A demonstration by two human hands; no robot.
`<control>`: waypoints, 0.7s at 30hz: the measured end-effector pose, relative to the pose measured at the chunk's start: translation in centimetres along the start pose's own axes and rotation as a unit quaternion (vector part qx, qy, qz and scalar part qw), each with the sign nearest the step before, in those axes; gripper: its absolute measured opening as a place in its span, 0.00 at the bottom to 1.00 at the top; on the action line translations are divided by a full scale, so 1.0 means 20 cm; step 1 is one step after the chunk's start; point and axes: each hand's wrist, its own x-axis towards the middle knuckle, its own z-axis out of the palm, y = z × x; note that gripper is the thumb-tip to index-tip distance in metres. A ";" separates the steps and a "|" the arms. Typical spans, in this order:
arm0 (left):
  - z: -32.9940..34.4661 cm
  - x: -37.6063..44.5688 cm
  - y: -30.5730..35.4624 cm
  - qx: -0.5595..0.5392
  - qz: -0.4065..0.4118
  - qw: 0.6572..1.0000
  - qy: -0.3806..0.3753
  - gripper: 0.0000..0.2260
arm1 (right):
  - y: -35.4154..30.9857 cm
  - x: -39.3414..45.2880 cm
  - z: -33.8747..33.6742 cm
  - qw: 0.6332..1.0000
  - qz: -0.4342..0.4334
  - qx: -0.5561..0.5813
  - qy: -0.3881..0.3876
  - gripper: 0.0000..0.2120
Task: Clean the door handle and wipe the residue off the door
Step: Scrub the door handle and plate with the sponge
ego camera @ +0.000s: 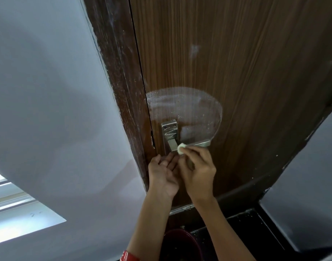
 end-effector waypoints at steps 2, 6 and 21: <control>-0.01 0.00 0.00 0.002 0.002 1.000 -0.004 0.20 | -0.03 0.03 0.00 1.000 0.017 -0.021 -0.006 0.12; -0.04 0.00 0.01 -0.011 0.000 1.000 0.004 0.20 | -0.12 0.03 0.05 0.993 -0.051 -0.053 -0.093 0.12; -0.05 0.01 0.01 -0.055 0.019 0.997 0.047 0.21 | -0.13 0.10 0.06 0.991 -0.022 -0.087 -0.096 0.06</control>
